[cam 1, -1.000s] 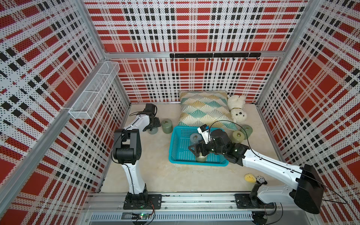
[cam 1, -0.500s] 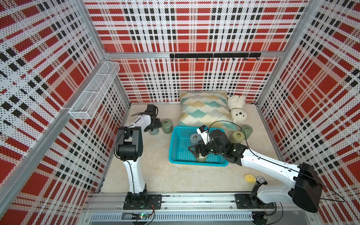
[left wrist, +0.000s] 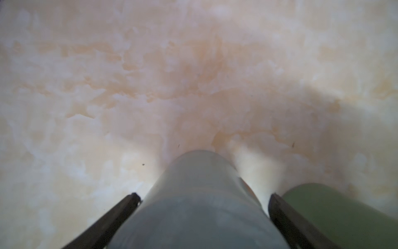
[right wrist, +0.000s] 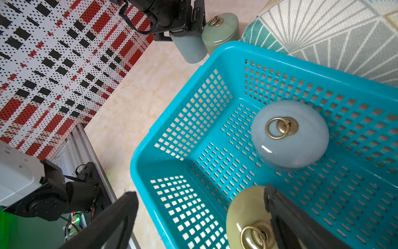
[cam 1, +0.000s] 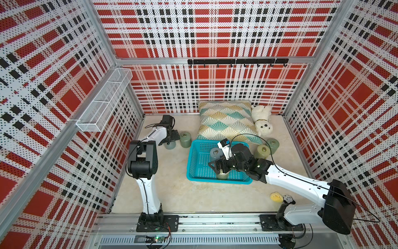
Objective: Take the tea canister out of the basket
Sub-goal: Place the tea canister at the center of the board, then pick up the tea canister from the basket.
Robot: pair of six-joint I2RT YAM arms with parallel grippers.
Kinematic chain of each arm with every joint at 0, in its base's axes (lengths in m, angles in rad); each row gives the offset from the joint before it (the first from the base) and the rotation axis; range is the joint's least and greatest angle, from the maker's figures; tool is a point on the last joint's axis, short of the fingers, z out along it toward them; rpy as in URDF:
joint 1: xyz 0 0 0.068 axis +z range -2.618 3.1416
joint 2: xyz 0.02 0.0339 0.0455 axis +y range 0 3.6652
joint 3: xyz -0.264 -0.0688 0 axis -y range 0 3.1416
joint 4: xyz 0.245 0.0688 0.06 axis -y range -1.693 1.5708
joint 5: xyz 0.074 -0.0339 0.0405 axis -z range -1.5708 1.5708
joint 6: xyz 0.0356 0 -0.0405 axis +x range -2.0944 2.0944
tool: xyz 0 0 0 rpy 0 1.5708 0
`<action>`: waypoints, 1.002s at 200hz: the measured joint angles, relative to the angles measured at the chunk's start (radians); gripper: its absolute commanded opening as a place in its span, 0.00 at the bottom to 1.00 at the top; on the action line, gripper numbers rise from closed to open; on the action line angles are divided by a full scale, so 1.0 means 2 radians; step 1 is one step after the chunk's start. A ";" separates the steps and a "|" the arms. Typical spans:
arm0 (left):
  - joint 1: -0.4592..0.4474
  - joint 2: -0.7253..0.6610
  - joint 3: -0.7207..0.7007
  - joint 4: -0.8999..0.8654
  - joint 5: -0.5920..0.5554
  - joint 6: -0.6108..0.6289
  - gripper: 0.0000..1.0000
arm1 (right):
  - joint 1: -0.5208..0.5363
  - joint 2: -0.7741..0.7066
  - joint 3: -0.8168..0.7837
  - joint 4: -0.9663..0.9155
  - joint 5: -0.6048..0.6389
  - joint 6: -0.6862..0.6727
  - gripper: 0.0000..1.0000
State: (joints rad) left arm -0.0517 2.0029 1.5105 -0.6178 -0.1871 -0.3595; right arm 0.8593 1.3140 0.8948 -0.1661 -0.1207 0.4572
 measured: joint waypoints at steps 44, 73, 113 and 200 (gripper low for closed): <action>-0.043 -0.071 -0.008 0.000 -0.036 -0.005 0.99 | 0.000 0.000 -0.003 0.000 0.019 0.001 1.00; -0.084 -0.129 -0.021 0.000 -0.052 -0.010 0.99 | 0.000 -0.004 -0.007 -0.003 0.035 0.004 1.00; -0.152 -0.199 -0.047 0.000 -0.049 -0.014 0.96 | 0.000 -0.050 -0.021 -0.009 0.062 0.007 1.00; -0.324 -0.233 -0.118 0.013 -0.004 -0.014 0.95 | 0.000 -0.190 -0.091 -0.052 0.131 0.036 1.00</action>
State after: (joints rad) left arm -0.6998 1.5364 1.2751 -0.5911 -0.1947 -0.3866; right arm 0.8593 0.9348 0.7136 -0.2695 0.1413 0.5297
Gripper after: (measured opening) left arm 0.948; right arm 0.999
